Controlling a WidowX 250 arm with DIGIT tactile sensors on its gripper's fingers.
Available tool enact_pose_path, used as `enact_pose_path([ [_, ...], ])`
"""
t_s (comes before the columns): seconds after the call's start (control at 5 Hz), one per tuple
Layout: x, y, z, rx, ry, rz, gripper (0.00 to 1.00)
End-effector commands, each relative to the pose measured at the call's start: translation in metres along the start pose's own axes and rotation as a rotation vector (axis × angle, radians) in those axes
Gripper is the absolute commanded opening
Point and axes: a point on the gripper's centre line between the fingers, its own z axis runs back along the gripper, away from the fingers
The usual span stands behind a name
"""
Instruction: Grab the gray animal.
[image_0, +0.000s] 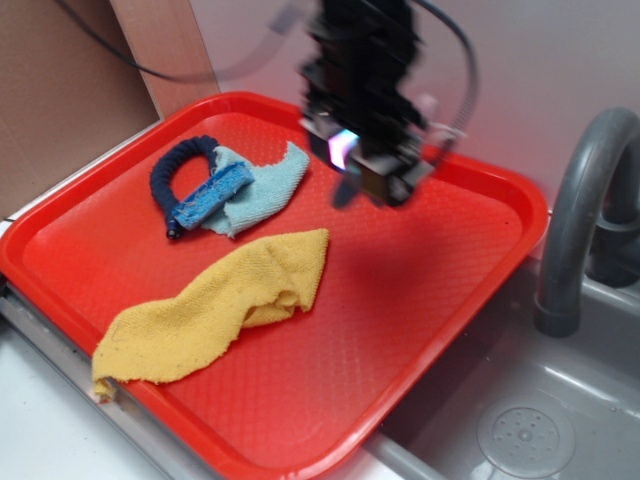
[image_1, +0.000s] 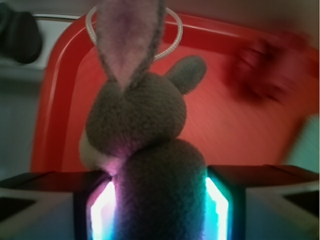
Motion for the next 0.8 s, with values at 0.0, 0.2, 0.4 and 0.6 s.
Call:
enact_pose_path([
  [0.0,-0.04,0.074,0.113,0.001,-0.211,0.17,0.0],
  [0.2,-0.064,0.095,0.145,0.06,-0.269,0.263,0.0],
  [0.4,-0.08,0.106,0.156,0.097,-0.292,0.361,0.0],
  [0.6,-0.085,0.114,0.154,0.074,-0.23,0.367,0.0],
])
